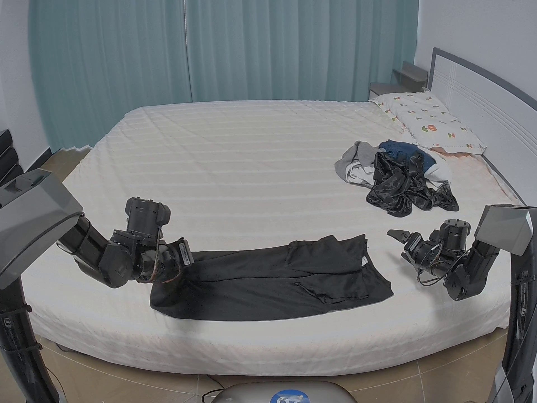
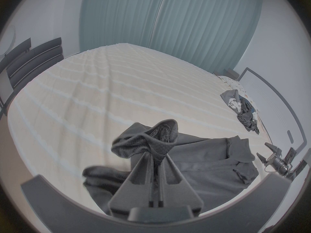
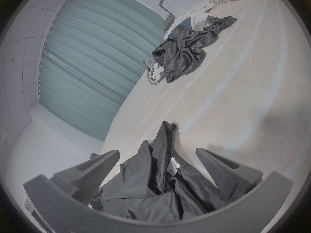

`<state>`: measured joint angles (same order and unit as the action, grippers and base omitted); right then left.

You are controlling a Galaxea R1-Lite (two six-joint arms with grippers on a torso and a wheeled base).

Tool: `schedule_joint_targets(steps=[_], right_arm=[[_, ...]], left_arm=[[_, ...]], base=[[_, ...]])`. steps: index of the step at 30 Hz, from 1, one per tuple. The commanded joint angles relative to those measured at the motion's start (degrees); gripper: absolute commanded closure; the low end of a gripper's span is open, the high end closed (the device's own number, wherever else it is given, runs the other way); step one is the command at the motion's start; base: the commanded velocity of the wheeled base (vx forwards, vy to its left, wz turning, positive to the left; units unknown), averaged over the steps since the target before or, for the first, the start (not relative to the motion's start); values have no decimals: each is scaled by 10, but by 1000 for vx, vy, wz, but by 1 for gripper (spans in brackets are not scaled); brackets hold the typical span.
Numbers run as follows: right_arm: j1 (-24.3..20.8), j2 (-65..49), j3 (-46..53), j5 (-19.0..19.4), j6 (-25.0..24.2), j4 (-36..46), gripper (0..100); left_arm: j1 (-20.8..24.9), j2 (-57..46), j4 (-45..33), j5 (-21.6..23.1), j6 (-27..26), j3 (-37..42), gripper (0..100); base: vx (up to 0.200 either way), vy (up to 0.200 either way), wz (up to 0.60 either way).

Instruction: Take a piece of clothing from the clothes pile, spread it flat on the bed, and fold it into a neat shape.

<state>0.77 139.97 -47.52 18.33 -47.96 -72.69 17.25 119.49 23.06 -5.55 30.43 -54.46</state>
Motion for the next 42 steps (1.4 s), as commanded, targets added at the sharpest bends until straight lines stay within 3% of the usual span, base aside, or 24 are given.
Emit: schedule_joint_targets(steps=[1,6,13,25,29,41,42], right_arm=[[0,-1,1,0,0,0,0],[0,-1,1,0,0,0,0],[-1,-1,1,0,0,0,0],[-7,-1,5,0,0,0,0],[-9,0,5,0,0,0,0],[-10,0,5,0,0,0,0],[-10,0,6,0,0,0,0]], left_arm=[[44,-11,-60,-9,43,-65,100],[76,-5,-132,-9,86,-118,100],[110,20,-169,-10,104,-165,100],[128,81,-172,-14,111,-239,100],[134,110,-171,-39,124,-265,100],[134,150,-171,-56,169,-312,100],[134,153,-167,-58,169,-313,0]], base=[[0,-200,0],[0,-200,0],[0,-200,0],[0,-200,0],[0,-200,0],[0,0,0],[0,0,0]])
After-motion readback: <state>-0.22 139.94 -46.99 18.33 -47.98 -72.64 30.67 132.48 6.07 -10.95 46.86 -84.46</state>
